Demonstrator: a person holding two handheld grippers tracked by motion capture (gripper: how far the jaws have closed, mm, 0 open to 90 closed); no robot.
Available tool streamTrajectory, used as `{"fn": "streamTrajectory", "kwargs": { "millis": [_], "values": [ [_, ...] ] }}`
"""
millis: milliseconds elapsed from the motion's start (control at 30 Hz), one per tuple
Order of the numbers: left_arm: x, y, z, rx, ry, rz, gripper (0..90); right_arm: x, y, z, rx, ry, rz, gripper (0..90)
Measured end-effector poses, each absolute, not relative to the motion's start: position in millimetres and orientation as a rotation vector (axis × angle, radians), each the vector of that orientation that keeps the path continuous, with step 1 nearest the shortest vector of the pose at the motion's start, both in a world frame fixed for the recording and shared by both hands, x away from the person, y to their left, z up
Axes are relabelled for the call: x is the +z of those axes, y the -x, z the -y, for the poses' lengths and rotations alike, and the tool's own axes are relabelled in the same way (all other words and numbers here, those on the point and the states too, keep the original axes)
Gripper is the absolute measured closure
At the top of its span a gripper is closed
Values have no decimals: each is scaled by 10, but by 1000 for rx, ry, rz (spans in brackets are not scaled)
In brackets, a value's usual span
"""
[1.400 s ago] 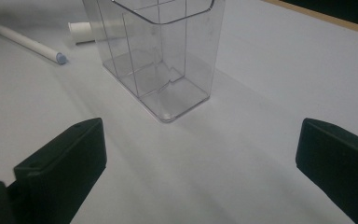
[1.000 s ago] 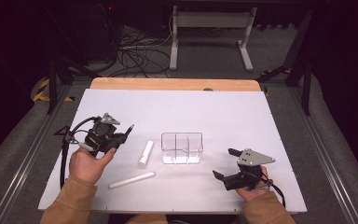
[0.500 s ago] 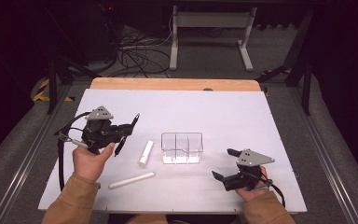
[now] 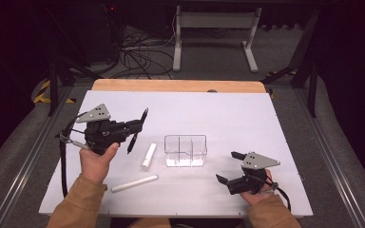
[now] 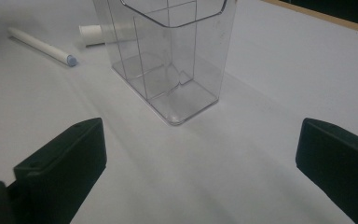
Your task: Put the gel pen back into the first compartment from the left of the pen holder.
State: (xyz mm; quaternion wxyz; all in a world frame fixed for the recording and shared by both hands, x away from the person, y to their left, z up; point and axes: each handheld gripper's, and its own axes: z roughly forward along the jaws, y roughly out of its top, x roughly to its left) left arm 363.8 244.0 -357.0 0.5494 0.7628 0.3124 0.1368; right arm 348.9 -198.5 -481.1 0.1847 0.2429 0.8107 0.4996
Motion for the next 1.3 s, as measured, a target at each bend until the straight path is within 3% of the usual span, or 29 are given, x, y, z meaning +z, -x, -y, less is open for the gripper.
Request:
{"fn": "streamTrajectory", "kwargs": {
  "millis": [1300],
  "values": [
    [-3690,-3800,-1792,341,-1667,-476,791,-4813,-3476,1978,1416,-671,-2292,19]
  ]
}}
